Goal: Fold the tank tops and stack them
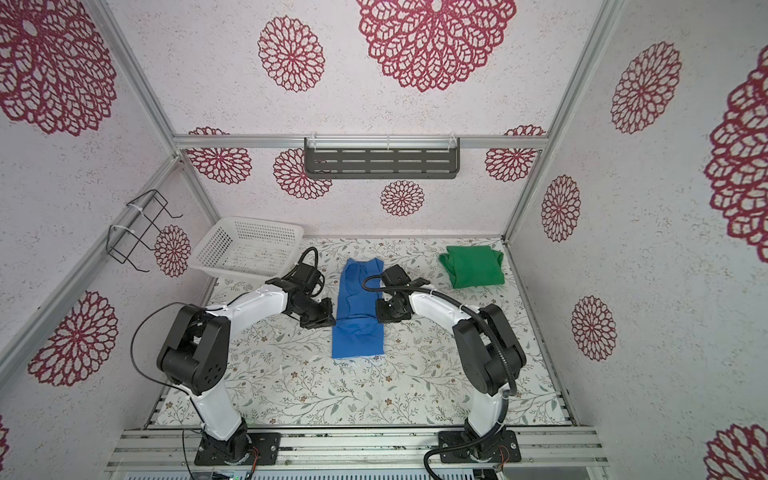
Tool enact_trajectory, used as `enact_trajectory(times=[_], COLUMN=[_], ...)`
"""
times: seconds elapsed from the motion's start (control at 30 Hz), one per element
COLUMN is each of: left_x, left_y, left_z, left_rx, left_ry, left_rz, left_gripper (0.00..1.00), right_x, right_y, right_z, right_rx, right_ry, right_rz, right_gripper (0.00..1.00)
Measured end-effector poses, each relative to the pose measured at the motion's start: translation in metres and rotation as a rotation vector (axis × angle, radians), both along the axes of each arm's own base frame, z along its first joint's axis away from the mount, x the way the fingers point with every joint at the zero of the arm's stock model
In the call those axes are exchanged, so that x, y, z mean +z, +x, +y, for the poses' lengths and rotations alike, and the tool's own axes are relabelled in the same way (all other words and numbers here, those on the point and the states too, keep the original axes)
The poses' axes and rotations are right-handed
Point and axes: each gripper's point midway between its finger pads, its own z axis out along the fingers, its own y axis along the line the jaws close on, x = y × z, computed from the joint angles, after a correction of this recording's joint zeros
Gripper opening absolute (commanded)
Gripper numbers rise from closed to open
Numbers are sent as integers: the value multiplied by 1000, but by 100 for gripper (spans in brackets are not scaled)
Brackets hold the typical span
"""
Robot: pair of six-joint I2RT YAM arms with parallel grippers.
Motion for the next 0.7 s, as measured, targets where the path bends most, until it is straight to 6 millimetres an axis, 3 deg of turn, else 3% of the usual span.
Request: enact_trajectory(times=[0.1,0.17,0.33,0.43,0.57,0.7], left_x=[19,34,67,49,7,-5], left_y=[18,26,13,-9,-35,-31], left_z=[7,16,32,36,39,32], left_rx=[12,32,77,97,123,132], left_ry=[7,18,4,-12,0,-22], left_rz=[-63,-111,-203,-172,-75,-73], left_gripper=[53,53,53,53,53,54], right_x=[7,14,41,35,6,-8], right_y=[11,15,5,-8,-25,-27], right_z=[-8,-13,-26,-27,-27,-22], right_rx=[-14,-23,-37,-43,-53,-62], right_ry=[6,13,64,106,142,167], right_rz=[-38,-67,-152,-146,-76,-46], right_gripper=[56,56,46,41,41,48])
